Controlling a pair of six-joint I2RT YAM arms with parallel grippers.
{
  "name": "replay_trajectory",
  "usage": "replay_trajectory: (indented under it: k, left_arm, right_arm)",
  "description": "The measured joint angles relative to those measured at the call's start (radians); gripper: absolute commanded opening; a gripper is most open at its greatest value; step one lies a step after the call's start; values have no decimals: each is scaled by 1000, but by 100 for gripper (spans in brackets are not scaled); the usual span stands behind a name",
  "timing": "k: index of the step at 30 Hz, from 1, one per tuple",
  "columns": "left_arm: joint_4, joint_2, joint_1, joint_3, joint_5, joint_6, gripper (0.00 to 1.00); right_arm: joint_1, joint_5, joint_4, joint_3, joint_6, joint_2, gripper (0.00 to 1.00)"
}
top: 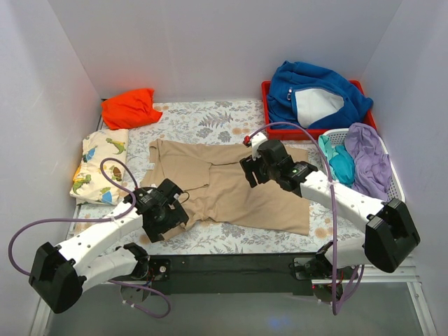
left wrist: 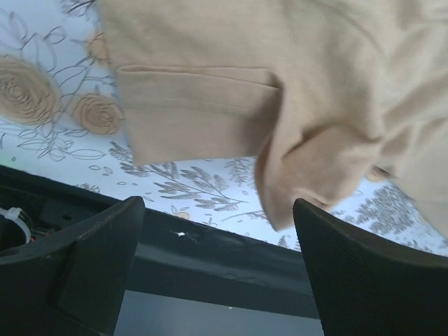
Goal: Fold and stack the t-shirts
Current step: Fold the tshirt
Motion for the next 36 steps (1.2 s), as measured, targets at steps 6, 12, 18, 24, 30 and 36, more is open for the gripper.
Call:
replay_trajectory:
  k: [6,12,18,24,30,36]
  left_arm:
    - [-5,15,0,-58,-24,-71,87]
    - [27,21,0,-69,-68,-106,88]
    - [58,55,0,-101,-114,-114,89]
    - [86,80,0,-143,-127,-120,83]
    - [105,37,0,-176,-127,-119,72]
    - [103,9,0,-190,-131,-117,63]
  right_arm:
    - [-27,-29,-5,-11,-18,-43,75]
    - [-34,-56,-6,-11,-22,-49,75]
    - [-39,-82,-6,-11,-22,-48,75]
    - [-39,-95,-6,-11,-22,-48,75]
    - [-40,-94,-6,-12,-22,-48,75]
    - [-40,-95,-6,-12,-22,-44,75]
